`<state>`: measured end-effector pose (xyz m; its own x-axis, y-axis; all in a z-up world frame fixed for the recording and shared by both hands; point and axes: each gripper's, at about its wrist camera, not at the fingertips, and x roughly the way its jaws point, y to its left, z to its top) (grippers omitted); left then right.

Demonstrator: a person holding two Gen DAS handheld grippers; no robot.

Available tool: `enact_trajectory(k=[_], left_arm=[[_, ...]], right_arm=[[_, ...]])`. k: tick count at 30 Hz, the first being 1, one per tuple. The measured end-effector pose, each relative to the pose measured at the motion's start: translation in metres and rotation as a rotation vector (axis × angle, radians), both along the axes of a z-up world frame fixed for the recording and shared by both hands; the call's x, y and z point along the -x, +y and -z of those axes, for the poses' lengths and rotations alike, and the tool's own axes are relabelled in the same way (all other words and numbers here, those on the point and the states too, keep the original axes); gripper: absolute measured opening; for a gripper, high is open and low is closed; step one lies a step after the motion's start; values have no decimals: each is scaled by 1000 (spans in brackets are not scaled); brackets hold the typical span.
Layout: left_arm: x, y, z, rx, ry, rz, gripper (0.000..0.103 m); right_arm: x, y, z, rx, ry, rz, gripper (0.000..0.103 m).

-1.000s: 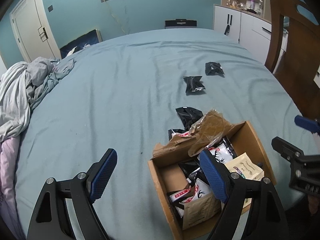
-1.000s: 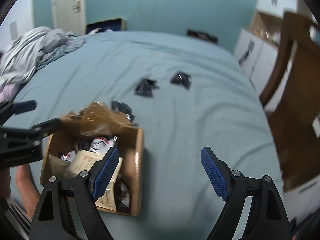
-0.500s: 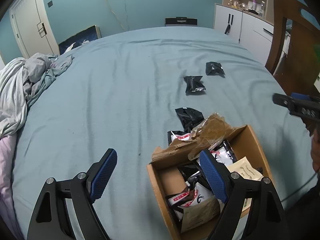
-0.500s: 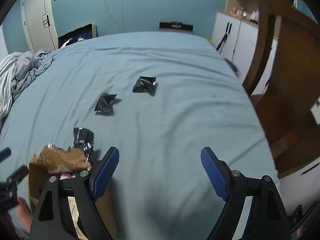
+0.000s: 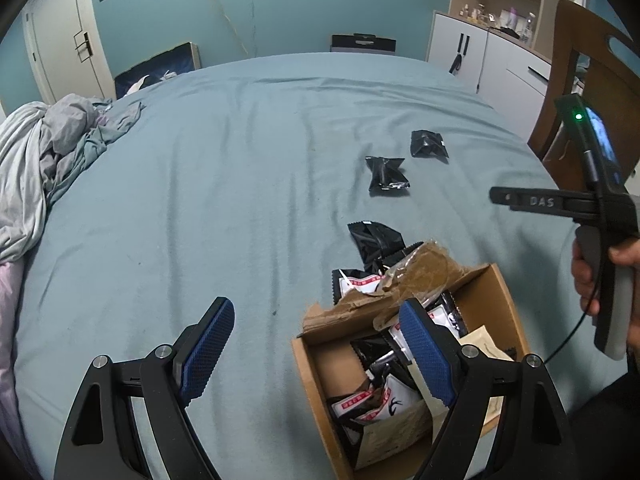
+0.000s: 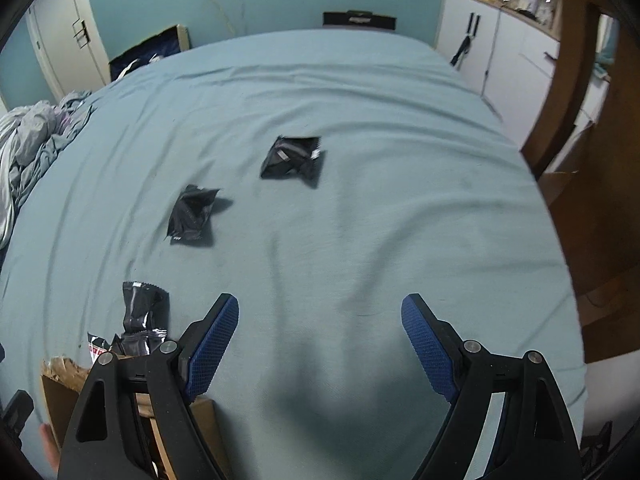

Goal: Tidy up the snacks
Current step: 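Reach the right tool to a black foil packet on the bed and grasp it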

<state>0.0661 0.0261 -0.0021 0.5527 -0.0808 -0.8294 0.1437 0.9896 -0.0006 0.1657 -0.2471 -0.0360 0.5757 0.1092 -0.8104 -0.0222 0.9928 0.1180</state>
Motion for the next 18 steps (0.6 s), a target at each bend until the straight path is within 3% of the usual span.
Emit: enact_trajectory(k=[12,18], left_arm=[[-10,11,4,28,30,-39,86],[-14,17,10,51,60,-49,86]], right_arm=[[-38,33,20,-80,69,-158,83],[-74,63,27,-49,47,-236,83]])
